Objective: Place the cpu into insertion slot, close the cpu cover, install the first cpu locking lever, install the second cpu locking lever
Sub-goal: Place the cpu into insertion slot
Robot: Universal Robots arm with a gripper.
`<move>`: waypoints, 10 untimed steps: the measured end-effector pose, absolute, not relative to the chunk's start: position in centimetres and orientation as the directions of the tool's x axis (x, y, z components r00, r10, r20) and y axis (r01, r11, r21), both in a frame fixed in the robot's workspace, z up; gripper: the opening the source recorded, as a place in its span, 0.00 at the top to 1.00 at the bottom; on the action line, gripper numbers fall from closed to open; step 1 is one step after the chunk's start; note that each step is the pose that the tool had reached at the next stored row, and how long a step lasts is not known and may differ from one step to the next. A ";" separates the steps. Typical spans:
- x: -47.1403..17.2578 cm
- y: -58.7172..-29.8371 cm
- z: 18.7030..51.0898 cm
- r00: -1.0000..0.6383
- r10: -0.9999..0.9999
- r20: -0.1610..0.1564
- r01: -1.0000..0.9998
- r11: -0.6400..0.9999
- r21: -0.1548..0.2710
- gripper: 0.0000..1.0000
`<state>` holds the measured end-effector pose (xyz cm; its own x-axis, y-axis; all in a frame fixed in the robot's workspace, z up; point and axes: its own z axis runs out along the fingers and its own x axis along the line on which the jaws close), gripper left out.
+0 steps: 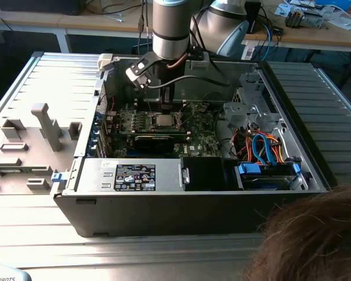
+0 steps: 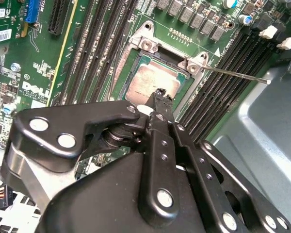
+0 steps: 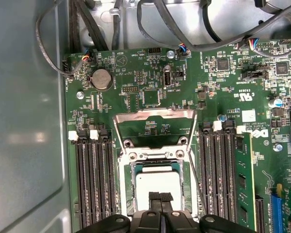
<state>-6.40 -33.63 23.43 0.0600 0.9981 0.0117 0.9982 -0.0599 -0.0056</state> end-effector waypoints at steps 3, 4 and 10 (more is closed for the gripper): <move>-6.4 -33.6 23.5 0.060 0.998 0.012 0.998 -0.060 -0.006 0.89; -6.4 -33.6 23.5 0.060 0.998 0.012 0.998 -0.060 -0.006 0.89; -6.4 -33.6 23.8 0.060 0.998 0.012 0.998 -0.060 -0.006 0.89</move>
